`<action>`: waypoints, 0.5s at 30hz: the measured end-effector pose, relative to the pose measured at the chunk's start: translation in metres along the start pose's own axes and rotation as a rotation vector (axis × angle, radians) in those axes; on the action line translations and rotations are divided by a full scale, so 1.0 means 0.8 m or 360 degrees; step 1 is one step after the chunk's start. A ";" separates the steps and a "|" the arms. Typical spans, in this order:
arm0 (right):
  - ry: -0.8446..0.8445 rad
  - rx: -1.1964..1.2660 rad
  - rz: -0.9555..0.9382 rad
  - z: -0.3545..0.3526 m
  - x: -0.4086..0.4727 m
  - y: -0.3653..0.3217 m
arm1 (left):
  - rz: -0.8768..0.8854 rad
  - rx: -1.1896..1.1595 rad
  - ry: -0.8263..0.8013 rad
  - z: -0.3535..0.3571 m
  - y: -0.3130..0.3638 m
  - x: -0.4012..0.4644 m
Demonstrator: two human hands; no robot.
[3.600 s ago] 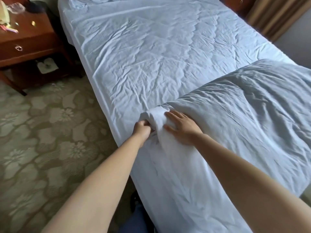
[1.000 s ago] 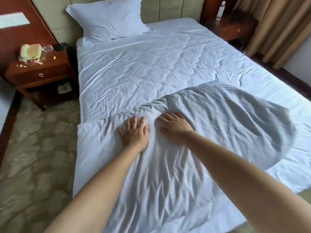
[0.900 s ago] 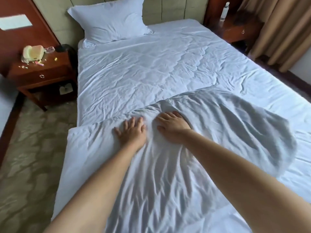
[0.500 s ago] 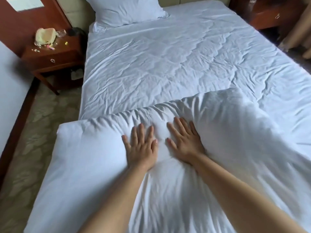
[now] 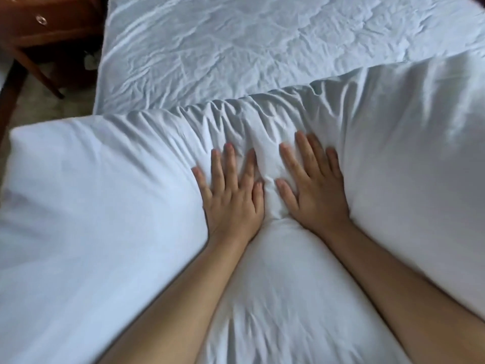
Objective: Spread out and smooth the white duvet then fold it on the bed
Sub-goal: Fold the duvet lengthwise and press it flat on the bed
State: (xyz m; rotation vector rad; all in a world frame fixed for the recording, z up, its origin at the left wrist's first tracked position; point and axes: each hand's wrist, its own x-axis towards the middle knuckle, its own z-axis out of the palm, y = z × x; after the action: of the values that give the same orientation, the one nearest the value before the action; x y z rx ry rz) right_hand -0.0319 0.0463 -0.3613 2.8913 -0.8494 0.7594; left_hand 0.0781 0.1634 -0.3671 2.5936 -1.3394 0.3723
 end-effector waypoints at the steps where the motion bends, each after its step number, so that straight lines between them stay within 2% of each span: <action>1: 0.0003 -0.0017 -0.0002 0.004 -0.005 -0.003 | 0.0002 -0.0001 -0.0005 0.003 0.000 -0.004; 6: 0.0064 -0.0064 0.0003 0.021 -0.027 -0.009 | 0.0007 0.0018 0.0015 0.014 -0.001 -0.019; 8: 0.0046 -0.0043 0.0042 0.033 -0.048 -0.017 | 0.0025 0.0049 -0.0058 0.023 0.001 -0.037; 15: -0.0381 -0.0054 0.0180 -0.020 -0.064 -0.031 | -0.0021 0.0066 -0.0440 -0.023 0.007 -0.052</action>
State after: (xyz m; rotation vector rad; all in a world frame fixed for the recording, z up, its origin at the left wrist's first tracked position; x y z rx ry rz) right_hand -0.0638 0.0961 -0.3685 2.9650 -1.0442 0.4037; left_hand 0.0476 0.1979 -0.3621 2.7658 -1.4089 0.0391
